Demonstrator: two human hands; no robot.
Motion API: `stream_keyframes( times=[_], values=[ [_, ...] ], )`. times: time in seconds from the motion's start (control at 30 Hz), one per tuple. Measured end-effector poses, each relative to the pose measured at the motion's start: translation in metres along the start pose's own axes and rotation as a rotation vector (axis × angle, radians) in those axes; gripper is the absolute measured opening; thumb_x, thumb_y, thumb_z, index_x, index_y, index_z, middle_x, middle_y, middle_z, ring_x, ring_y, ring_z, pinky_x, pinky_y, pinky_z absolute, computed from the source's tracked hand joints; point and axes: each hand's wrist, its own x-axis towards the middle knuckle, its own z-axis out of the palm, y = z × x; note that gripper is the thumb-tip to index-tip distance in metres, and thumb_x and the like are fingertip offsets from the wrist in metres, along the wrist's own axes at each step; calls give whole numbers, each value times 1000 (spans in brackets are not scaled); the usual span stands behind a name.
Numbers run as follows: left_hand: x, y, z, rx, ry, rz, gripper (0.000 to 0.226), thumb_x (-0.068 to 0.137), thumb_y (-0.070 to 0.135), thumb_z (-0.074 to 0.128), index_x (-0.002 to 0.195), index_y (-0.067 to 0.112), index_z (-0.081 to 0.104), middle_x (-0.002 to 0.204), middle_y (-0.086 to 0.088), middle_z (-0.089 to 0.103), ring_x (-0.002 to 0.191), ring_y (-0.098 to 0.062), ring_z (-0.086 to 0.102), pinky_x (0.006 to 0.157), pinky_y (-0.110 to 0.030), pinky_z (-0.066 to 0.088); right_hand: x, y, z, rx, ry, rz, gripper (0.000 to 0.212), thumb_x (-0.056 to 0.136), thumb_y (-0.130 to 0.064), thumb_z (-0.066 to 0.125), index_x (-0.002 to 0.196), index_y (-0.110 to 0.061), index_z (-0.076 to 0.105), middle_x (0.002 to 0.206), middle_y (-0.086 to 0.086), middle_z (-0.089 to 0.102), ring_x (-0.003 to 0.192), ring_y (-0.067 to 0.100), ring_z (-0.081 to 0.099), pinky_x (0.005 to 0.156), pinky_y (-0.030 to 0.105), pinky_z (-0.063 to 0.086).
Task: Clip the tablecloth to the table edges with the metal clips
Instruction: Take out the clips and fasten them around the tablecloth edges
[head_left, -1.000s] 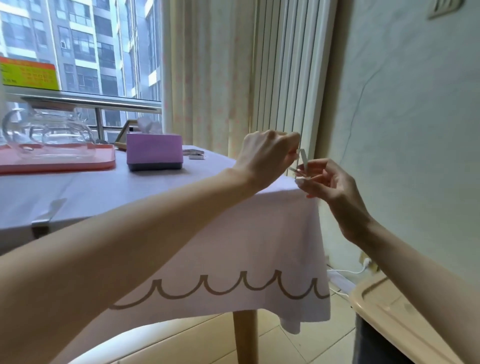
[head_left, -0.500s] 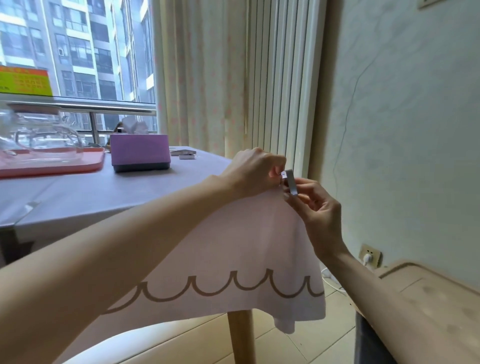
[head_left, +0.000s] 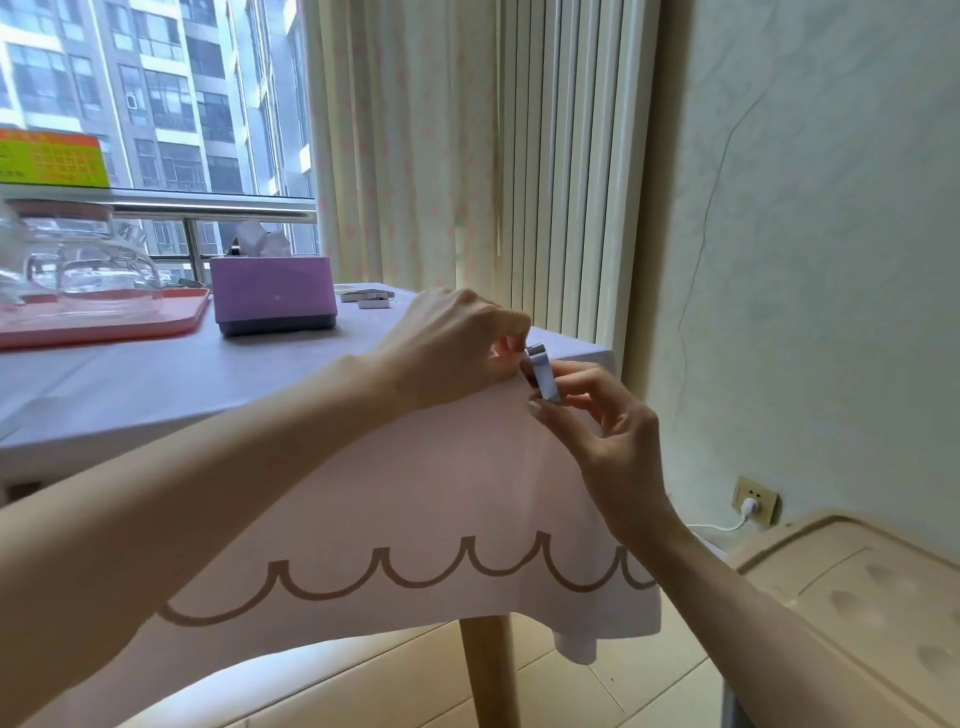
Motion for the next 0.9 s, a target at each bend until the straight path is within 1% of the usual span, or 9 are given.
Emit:
stream_keyframes(
  times=[0.1,0.2,0.27,0.37,0.43,0.57,0.67,0.77,0.9],
  values=[
    [0,3,3,-32,-3,-18,11,84,24,63,83,15,68,83,1,71,69,-21,62,54,-26,35,-6,2,1,69,37,39,14,81,-14,69,92,-23,66,97,-8,70,96,18,65,82,26,53],
    [2,6,3,-80,-21,-57,8,85,20,64,84,13,68,81,-1,73,75,-20,68,63,-29,49,-7,1,5,113,114,85,13,80,-14,67,88,-24,66,86,-10,70,85,14,64,76,22,52],
    [3,8,2,-88,-26,-82,8,85,19,63,85,13,68,82,-1,73,79,-19,69,66,-29,51,-6,-2,7,122,144,85,8,80,-20,66,87,-24,66,81,-10,69,79,12,64,73,22,52],
    [3,10,0,-78,-28,-90,10,86,19,62,88,12,69,84,-3,73,81,-24,69,70,-35,52,-5,-7,10,147,176,83,10,84,-12,61,89,-20,64,73,-7,68,68,12,64,64,21,52],
    [3,11,-1,-77,-16,-82,11,87,18,61,87,11,69,83,-5,72,80,-27,68,71,-37,52,-5,-8,11,129,191,69,7,83,-17,61,87,-22,63,69,-9,67,61,11,62,59,21,51],
    [3,11,-1,-53,-1,-43,10,85,15,60,83,8,68,78,-8,71,71,-29,66,63,-34,49,-4,-9,13,70,207,39,3,82,-28,59,84,-30,60,66,-10,64,54,9,57,53,23,51],
    [4,10,0,-20,8,-23,11,85,12,59,78,8,65,70,-9,69,62,-30,64,56,-28,41,-2,-10,14,37,220,31,10,84,-21,59,83,-31,60,63,-9,61,51,9,53,51,29,49],
    [4,10,1,-8,17,-21,14,85,13,56,75,7,63,64,-10,66,57,-29,61,53,-29,42,-1,-11,14,34,228,37,18,87,-12,57,82,-29,60,60,-9,60,47,9,51,47,26,47],
    [5,12,2,-15,47,-55,12,82,12,61,70,9,61,58,-2,58,49,-26,43,53,-26,32,0,-12,13,40,227,54,25,91,-1,54,82,-23,60,58,-13,59,44,9,48,44,25,44]
  ],
)
